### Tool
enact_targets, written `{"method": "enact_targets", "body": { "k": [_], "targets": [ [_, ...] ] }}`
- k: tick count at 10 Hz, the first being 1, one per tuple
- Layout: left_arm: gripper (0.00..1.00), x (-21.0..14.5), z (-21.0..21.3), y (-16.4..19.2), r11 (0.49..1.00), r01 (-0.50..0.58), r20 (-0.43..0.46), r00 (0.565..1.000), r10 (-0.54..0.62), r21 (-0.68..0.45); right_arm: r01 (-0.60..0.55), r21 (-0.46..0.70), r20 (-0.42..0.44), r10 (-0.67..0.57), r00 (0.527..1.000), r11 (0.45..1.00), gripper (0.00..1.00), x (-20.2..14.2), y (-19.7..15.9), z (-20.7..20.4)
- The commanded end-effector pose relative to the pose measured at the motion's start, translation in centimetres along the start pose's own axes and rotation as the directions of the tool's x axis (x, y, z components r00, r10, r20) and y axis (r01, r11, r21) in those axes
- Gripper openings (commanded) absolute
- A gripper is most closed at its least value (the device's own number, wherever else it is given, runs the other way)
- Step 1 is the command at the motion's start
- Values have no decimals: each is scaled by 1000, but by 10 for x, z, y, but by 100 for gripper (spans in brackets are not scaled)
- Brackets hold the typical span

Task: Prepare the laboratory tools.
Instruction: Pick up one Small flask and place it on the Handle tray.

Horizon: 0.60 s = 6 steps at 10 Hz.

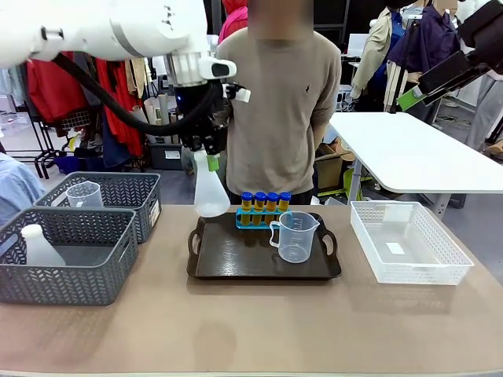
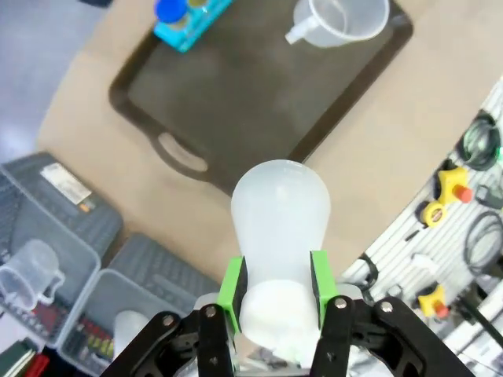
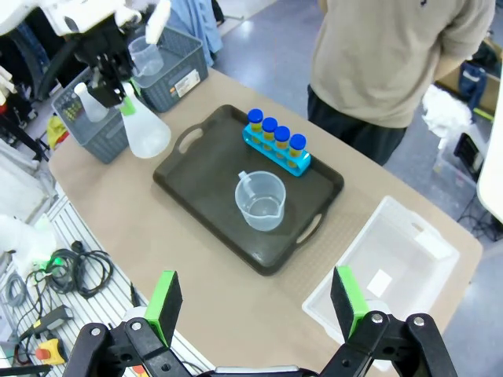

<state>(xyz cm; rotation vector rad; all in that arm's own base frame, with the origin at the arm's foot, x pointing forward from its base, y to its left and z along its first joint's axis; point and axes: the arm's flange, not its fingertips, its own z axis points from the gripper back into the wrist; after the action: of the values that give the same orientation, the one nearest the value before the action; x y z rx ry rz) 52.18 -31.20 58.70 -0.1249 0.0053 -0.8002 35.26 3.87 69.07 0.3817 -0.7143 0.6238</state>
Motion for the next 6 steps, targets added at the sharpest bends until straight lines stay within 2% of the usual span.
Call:
{"method": "enact_targets", "body": {
  "k": [1,2,3,4,6],
  "targets": [
    [0,7,-10,-5,996,78,-50,996,-77,35,-4,16,10,3,1000,1000,100,0,0,0],
    [0,11,-18,-9,993,109,-39,993,-108,34,-4,16,10,3,1000,1000,100,0,0,0],
    [0,10,-19,-10,995,103,-19,995,-103,4,-4,16,10,3,1000,1000,100,0,0,0],
    [0,10,-23,-8,998,64,-42,997,-64,7,-4,16,10,3,1000,1000,100,0,0,0],
    [0,10,-23,-8,998,64,-42,997,-64,7,-4,16,10,3,1000,1000,100,0,0,0]
  ]
}}
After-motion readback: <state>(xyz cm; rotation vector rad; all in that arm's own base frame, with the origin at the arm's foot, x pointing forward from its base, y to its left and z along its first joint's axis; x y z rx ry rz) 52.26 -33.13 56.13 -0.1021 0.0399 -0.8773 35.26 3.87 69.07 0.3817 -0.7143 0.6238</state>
